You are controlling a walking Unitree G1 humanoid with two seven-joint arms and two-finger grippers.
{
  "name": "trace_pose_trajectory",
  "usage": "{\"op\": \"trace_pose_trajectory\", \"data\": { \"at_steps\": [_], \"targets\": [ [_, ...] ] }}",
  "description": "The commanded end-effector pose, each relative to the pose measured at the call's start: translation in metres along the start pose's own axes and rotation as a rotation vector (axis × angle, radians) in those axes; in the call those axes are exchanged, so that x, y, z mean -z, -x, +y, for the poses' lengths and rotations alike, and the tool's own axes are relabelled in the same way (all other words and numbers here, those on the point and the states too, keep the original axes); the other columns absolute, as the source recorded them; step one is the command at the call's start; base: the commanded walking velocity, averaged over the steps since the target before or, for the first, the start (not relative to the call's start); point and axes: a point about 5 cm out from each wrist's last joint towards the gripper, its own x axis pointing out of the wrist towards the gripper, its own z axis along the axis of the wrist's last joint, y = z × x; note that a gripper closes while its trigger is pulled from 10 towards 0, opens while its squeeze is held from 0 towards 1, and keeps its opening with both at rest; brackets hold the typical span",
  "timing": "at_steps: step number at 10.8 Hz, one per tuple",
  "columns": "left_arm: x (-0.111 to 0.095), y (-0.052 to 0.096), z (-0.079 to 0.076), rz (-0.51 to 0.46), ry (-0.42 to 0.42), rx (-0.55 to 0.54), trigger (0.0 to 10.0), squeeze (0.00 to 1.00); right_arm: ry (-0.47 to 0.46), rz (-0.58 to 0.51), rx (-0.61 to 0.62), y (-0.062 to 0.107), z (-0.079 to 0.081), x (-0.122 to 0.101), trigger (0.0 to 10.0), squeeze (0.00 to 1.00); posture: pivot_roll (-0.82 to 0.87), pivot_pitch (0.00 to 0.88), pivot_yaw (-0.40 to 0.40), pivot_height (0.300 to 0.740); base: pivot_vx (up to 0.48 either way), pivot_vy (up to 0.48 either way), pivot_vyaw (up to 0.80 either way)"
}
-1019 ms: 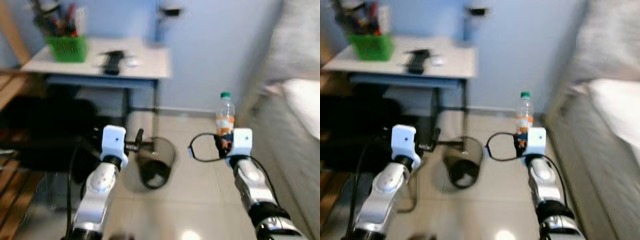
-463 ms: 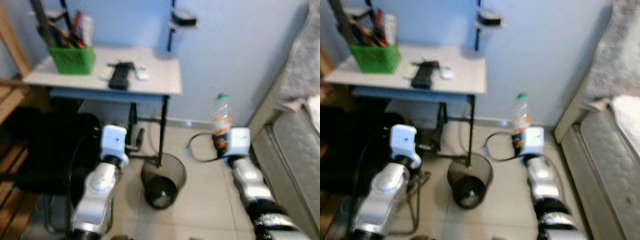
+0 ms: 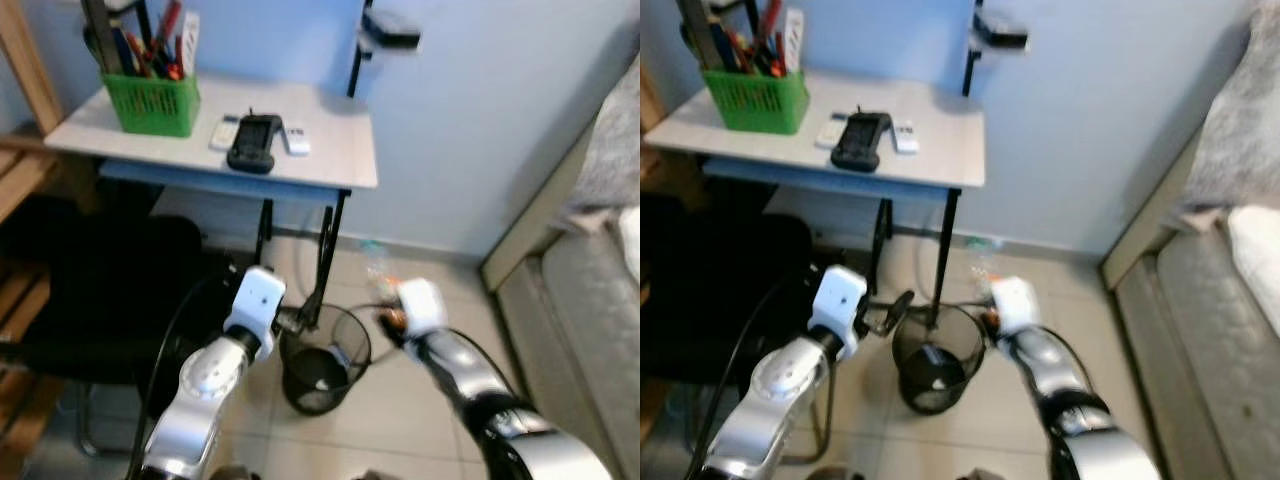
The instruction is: Clean up the room
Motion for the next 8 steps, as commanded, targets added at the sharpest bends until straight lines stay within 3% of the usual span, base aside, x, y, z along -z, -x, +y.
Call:
{"op": "trace_pose_trajectory", "data": {
  "at_steps": [1,3,5,7,8],
  "targets": [
    [-0.008,-0.004,-0.021,-0.028,-0.018,0.089,10.0,0.00,0.037,0.022,-0.002,-0.001,-0.002,-0.001,10.0,0.00,0.12,0.000,-0.179,0.710,0.000,0.000,0.00],
    [0.000,0.002,-0.036,-0.002,-0.030,0.091,10.0,0.00,0.075,0.054,-0.007,-0.003,0.002,-0.004,10.0,0.00,0.15,0.038,-0.236,0.710,0.000,0.000,0.00],
    [0.005,0.013,-0.042,0.018,-0.013,0.037,10.0,0.00,0.041,0.021,0.052,-0.005,-0.004,-0.016,10.0,0.00,0.18,0.060,-0.239,0.710,0.000,0.000,0.00],
    [0.000,0.015,-0.024,-0.002,0.023,-0.114,10.0,0.00,0.018,-0.052,0.068,-0.007,-0.003,-0.029,10.0,0.00,0.17,0.039,-0.206,0.710,0.000,0.000,-0.38],
    [-0.002,0.016,-0.012,-0.013,0.075,-0.198,10.0,0.00,0.016,-0.109,0.029,-0.009,0.008,-0.039,10.0,0.00,0.16,0.009,-0.168,0.710,0.000,0.000,0.00]
  ]
}}
